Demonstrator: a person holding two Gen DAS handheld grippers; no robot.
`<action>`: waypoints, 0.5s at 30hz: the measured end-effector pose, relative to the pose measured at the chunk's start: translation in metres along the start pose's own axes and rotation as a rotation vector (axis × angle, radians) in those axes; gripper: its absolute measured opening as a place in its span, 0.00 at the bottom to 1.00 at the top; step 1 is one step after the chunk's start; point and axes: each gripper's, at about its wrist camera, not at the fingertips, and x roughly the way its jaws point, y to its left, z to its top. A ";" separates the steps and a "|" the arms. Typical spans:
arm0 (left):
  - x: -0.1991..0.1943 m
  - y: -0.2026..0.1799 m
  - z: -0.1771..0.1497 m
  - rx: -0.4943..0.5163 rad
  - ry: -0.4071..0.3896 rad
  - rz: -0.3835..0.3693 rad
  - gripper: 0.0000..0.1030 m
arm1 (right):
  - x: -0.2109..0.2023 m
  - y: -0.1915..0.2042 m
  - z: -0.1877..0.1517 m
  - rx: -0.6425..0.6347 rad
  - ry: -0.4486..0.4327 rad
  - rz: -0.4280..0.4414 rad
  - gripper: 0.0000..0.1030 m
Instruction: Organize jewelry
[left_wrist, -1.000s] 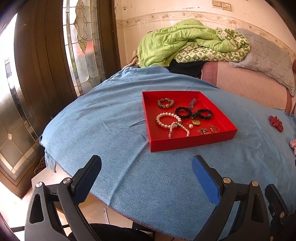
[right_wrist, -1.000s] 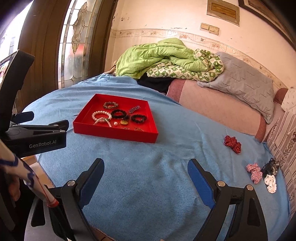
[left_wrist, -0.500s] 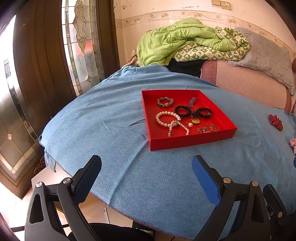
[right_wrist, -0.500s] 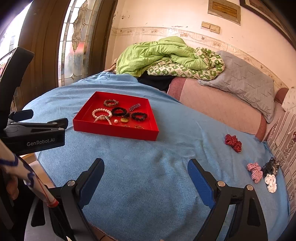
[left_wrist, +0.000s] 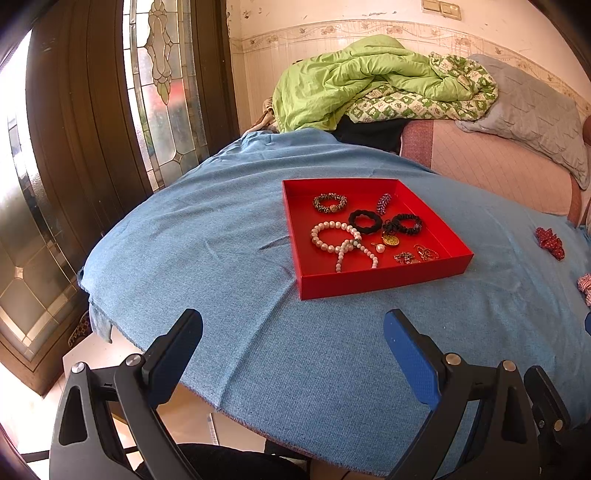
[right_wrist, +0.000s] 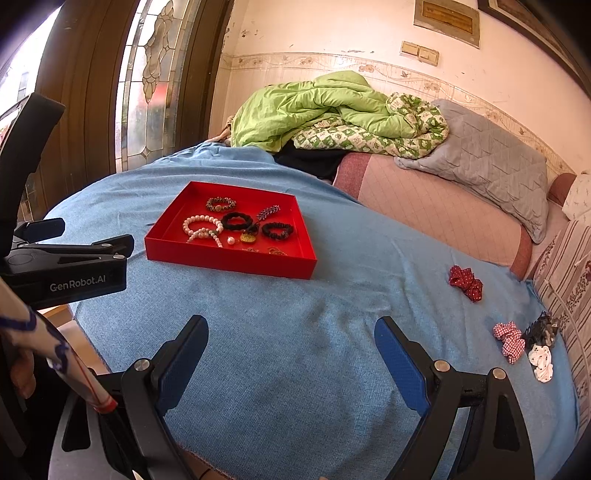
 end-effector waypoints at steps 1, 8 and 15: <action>0.000 0.000 0.000 0.000 0.000 0.001 0.95 | 0.000 0.000 0.000 -0.001 -0.001 -0.001 0.91; 0.000 0.000 0.000 0.000 0.000 0.001 0.95 | 0.001 0.000 -0.001 -0.003 0.004 -0.003 0.91; 0.000 0.000 0.000 0.001 0.001 0.001 0.95 | 0.002 0.002 -0.003 -0.007 0.009 -0.005 0.91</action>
